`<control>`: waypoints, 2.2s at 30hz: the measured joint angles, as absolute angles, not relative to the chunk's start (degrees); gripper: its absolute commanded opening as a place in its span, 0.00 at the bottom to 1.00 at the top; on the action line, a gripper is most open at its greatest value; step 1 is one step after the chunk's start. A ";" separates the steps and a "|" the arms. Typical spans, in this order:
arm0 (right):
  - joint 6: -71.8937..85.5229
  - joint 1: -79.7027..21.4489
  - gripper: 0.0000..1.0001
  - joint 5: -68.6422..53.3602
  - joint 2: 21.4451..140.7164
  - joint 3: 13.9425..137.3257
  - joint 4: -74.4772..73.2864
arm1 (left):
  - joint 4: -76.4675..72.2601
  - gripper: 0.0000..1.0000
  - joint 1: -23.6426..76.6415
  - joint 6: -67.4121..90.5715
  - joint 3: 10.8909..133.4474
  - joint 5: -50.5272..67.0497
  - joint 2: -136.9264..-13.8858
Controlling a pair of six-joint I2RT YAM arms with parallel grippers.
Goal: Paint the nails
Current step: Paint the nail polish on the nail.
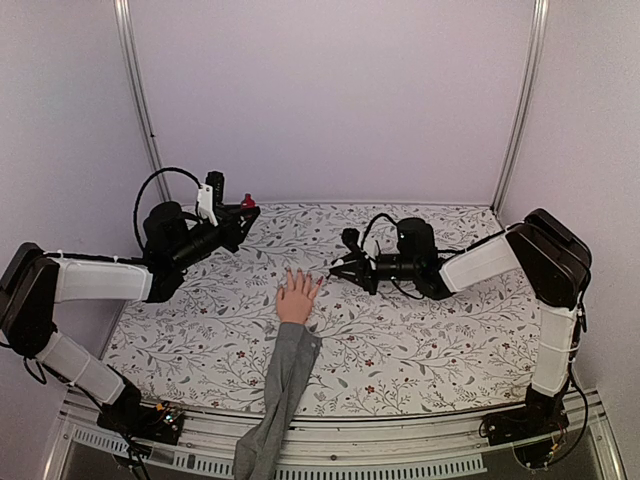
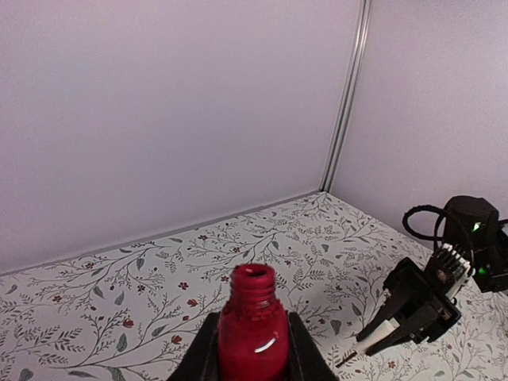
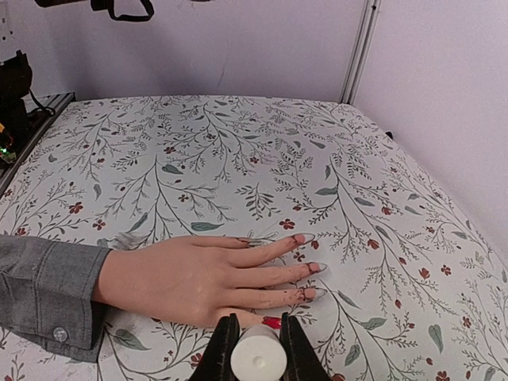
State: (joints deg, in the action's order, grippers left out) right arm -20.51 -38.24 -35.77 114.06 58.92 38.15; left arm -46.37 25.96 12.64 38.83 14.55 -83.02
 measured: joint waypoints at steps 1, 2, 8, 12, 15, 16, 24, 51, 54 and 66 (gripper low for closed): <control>-20.80 -38.09 0.00 -35.83 114.06 58.89 38.65 | -46.37 0.00 25.96 12.62 38.83 14.55 -83.02; -21.26 -37.87 0.00 -35.97 114.06 58.89 39.18 | -46.39 0.00 25.96 12.60 38.83 14.55 -83.02; -22.98 -37.43 0.00 -37.23 114.10 58.89 42.35 | -46.37 0.00 25.96 12.43 38.83 14.55 -83.02; -23.42 -37.43 0.00 -38.37 114.74 60.05 42.74 | -46.37 0.00 25.96 12.43 38.83 14.55 -83.02; -23.46 -37.43 0.00 -38.59 116.31 64.47 38.48 | -46.37 0.00 25.96 12.40 38.83 14.57 -83.02; -23.42 -37.43 0.00 -38.54 116.66 65.69 37.21 | -46.35 0.00 25.96 12.40 38.83 14.55 -83.02; -11.11 -37.43 0.00 -37.08 116.77 68.90 30.11 | -46.35 0.00 25.96 12.43 38.83 14.55 -83.02; 7.40 -39.09 0.00 -21.30 118.91 83.33 -1.61 | -46.28 0.00 25.96 12.43 38.83 14.50 -83.29; 5.67 -40.21 0.00 -18.98 120.27 84.38 -4.69 | -46.28 0.00 25.96 12.43 38.83 14.50 -83.29; 0.75 -42.87 0.00 -14.04 122.19 91.55 -12.43 | -46.30 0.00 25.96 12.43 38.83 14.50 -83.29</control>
